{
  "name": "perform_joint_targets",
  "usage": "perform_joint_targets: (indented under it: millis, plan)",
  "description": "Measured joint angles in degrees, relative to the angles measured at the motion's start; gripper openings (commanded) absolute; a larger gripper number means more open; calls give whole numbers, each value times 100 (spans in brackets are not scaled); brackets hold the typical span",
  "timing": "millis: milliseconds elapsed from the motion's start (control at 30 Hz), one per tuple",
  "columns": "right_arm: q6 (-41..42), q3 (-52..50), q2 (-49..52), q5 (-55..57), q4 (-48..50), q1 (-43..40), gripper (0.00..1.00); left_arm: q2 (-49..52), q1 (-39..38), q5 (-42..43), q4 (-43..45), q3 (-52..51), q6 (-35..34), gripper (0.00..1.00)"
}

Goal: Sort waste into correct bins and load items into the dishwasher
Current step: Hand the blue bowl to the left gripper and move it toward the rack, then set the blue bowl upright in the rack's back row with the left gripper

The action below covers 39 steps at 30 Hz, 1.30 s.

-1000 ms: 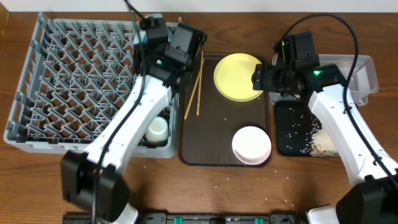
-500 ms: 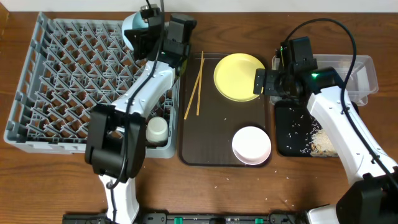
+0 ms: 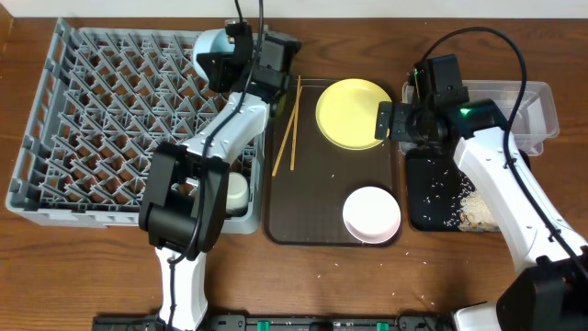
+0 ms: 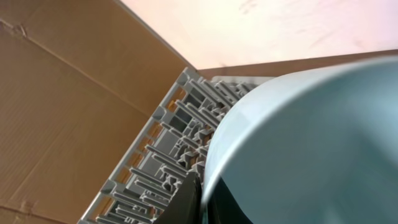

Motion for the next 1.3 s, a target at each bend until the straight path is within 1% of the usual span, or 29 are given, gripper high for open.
perform_joint_targets:
  millis: [333, 400, 433, 500, 633, 867, 933, 967, 1000, 1067, 1167, 1267, 1300]
  plan:
    - [0, 0, 0, 17, 0, 0, 99, 0, -225, -192, -466, 0, 0, 8]
    - [0, 0, 0, 17, 0, 0, 99, 0, -306, -199, -669, 0, 4, 17]
    - [0, 0, 0, 17, 0, 0, 99, 0, -356, -195, -728, 0, 7, 29]
    - [0, 0, 0, 17, 2, 0, 99, 0, -476, -190, -791, -2, -7, 43]
    - [0, 0, 0, 17, 0, 0, 99, 0, -761, -55, -857, -2, 15, 49]
    - [0, 0, 0, 17, -24, 0, 99, 0, -855, 769, -1073, -2, -144, 59]
    - [0, 0, 0, 17, -24, 0, 99, 0, -841, 1078, -1080, -2, -210, 61]
    - [0, 0, 0, 17, -24, 0, 99, -7, -837, 1303, -1088, -2, -221, 65]
    - [0, 0, 0, 20, -26, 0, 99, -26, -837, 1427, -1099, -2, -223, 66]
    - [0, 0, 0, 20, -26, 0, 99, -219, -826, 1989, -1274, -13, -343, 66]
    - [0, -2, -15, 48, 22, -11, 99, -1091, -754, 3257, -2087, -31, -592, 66]
    - [0, -2, -181, 57, 63, -66, 99, -2037, -715, 4256, -2955, -17, -907, 65]
    - [0, -2, -354, 63, 70, -131, 99, -2361, -715, 4752, -3467, -2, -1088, 65]
